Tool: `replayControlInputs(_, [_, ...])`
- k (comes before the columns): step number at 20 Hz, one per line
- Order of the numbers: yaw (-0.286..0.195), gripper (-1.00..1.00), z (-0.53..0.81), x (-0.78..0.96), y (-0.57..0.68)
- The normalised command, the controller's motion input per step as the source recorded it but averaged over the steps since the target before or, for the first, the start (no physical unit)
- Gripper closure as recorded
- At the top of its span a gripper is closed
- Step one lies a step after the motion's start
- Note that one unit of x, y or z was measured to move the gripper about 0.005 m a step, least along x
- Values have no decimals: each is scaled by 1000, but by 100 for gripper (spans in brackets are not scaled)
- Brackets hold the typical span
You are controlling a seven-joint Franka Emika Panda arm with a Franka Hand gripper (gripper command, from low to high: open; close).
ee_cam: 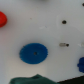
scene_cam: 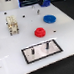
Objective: Insert the blue gear onto the right peg, followed by the red gear
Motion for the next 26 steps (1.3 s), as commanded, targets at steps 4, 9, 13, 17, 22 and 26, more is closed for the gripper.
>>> replayControlInputs(4, [0, -100, -424, -554, 202])
replayControlInputs(9, [0, -100, -440, -501, 250])
replayControlInputs(13, [0, -100, -432, -311, 316])
replayControlInputs(17, [0, -100, -477, -291, 323])
replayControlInputs(22, [0, -100, -525, -245, 111])
replayControlInputs(26, [0, -100, -517, -244, 121])
